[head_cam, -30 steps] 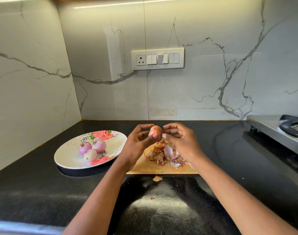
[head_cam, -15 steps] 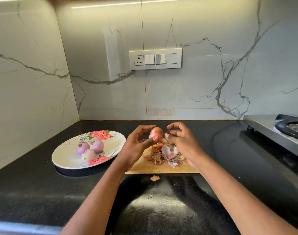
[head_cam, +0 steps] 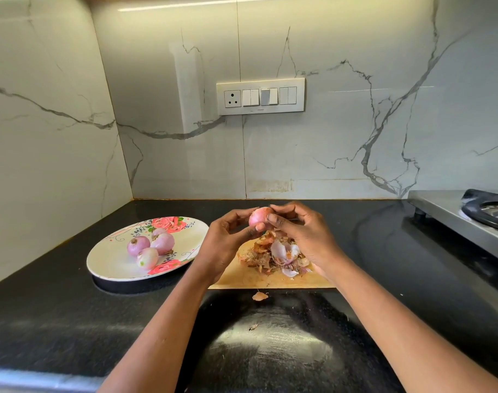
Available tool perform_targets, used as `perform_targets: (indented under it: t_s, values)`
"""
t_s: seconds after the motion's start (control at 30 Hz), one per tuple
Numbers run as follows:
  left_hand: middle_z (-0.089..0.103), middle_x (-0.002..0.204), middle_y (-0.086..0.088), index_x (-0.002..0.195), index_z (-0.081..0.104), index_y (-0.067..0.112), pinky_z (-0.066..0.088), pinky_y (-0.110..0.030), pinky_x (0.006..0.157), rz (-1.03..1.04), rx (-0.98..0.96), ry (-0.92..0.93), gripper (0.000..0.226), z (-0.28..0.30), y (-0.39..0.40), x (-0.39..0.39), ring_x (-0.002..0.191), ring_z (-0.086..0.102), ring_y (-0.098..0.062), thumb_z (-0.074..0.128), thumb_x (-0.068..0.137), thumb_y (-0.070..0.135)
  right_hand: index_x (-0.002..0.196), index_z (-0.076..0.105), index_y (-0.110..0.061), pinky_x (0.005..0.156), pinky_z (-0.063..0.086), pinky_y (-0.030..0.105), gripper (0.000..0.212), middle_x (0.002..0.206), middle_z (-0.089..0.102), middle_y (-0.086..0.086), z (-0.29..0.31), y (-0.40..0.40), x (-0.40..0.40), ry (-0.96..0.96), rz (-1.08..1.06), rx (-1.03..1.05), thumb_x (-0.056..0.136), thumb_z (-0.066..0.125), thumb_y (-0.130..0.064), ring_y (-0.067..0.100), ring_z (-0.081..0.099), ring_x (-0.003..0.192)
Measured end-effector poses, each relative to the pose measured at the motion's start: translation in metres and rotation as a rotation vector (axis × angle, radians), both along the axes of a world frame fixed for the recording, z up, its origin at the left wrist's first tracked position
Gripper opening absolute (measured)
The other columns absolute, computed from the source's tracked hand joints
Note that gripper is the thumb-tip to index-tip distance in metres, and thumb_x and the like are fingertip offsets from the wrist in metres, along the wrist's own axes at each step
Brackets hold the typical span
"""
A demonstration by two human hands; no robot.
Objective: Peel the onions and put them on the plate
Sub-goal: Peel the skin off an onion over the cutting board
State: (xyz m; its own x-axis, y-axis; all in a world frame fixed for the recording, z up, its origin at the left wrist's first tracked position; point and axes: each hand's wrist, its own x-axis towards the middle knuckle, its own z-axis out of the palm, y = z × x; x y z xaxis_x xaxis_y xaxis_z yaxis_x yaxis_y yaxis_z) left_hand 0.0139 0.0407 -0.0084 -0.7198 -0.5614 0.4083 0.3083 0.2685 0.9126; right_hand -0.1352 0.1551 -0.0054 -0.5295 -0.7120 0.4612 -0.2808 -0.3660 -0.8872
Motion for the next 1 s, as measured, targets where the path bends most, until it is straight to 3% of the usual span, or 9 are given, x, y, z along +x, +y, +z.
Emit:
perform_targets:
  t_s: [0.17,0.3,0.47,0.6,0.77,0.9,1.0]
  values:
    - [0.073,0.115,-0.011,0.122,0.069,0.008,0.058,-0.027,0.085,-0.037,0.029,-0.005,0.04,-0.002,0.005,-0.001,0.1,0.072,-0.022,0.071,0.084,0.022,0.09,0.07,-0.005,0.079,0.06,0.037,0.023,0.094,0.074,0.017,-0.004,-0.001,-0.002,-0.017,-0.042,-0.025,0.087,0.074,-0.027,0.017,0.071,0.084]
    - [0.073,0.115,-0.015,0.128,0.066,0.009,0.058,-0.03,0.088,-0.071,0.077,0.025,0.043,-0.001,0.006,-0.002,0.096,0.071,-0.022,0.067,0.088,0.025,0.103,0.074,-0.022,0.077,0.057,0.027,0.023,0.1,0.076,-0.002,-0.002,0.002,0.001,0.04,0.015,0.012,0.086,0.072,-0.038,0.009,0.069,0.092]
    - [0.073,0.118,-0.007,0.13,0.066,0.014,0.055,-0.027,0.086,-0.065,0.076,0.045,0.04,0.002,0.008,-0.002,0.102,0.07,-0.019,0.062,0.092,0.027,0.108,0.077,-0.028,0.096,0.054,0.034,0.03,0.109,0.076,-0.006,-0.001,-0.002,0.006,0.051,0.02,-0.024,0.081,0.075,-0.042,0.013,0.069,0.108]
    - [0.074,0.113,-0.002,0.126,0.068,0.012,0.055,-0.023,0.079,-0.068,0.109,0.044,0.038,0.002,0.01,-0.004,0.097,0.069,-0.015,0.061,0.091,0.025,0.087,0.078,-0.018,0.079,0.055,0.046,0.021,0.081,0.074,0.005,-0.005,-0.004,0.002,0.015,-0.11,-0.044,0.092,0.069,-0.036,0.014,0.065,0.075]
    - [0.073,0.117,-0.009,0.128,0.065,0.009,0.057,-0.027,0.083,-0.062,0.13,0.026,0.041,0.001,0.007,-0.003,0.1,0.07,-0.019,0.06,0.092,0.025,0.092,0.077,-0.017,0.07,0.053,0.03,0.014,0.075,0.072,0.0,-0.004,-0.006,0.0,0.027,-0.142,-0.01,0.096,0.068,-0.027,0.007,0.062,0.069]
    - [0.071,0.114,-0.015,0.129,0.063,0.007,0.057,-0.026,0.081,-0.037,0.205,0.046,0.03,0.002,0.003,-0.001,0.092,0.07,-0.019,0.053,0.102,0.016,0.092,0.076,-0.019,0.073,0.055,0.038,0.008,0.063,0.068,-0.003,-0.005,-0.007,-0.008,0.08,-0.232,0.052,0.096,0.069,-0.02,0.008,0.063,0.061]
    - [0.072,0.106,-0.012,0.123,0.064,0.009,0.059,-0.026,0.08,-0.03,0.278,0.079,0.024,0.003,0.0,0.001,0.085,0.071,-0.018,0.051,0.104,0.012,0.095,0.075,-0.022,0.07,0.053,0.024,0.004,0.068,0.072,-0.005,-0.005,0.001,-0.014,0.268,-0.268,0.163,0.094,0.071,-0.023,0.007,0.068,0.064]
